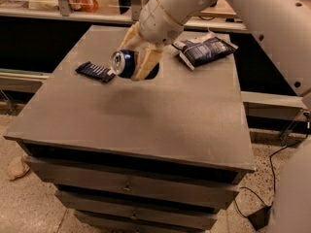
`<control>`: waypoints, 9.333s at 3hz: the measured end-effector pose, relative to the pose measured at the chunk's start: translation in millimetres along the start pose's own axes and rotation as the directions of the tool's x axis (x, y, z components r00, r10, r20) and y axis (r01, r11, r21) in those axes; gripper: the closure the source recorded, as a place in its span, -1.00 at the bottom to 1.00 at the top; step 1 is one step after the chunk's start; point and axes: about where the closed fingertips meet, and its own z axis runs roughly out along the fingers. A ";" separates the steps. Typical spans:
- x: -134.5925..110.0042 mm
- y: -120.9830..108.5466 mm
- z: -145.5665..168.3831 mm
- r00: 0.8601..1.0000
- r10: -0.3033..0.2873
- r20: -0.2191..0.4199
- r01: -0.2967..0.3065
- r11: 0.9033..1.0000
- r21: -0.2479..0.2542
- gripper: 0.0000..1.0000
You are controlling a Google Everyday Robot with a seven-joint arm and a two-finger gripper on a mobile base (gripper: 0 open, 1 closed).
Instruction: Move pepsi can near rxbar blueberry
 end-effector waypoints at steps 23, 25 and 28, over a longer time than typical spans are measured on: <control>78.3 -125.9 38.1 0.675 0.359 0.645 -0.738 0.344 0.581 0.67; 78.6 -120.1 40.6 0.663 0.361 0.656 -0.749 0.315 0.583 -0.26; 64.3 -107.8 36.4 0.646 0.417 0.639 -0.760 0.276 0.589 -1.00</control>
Offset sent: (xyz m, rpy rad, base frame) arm 0.1045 0.0396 0.0993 0.7317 0.0631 -0.2806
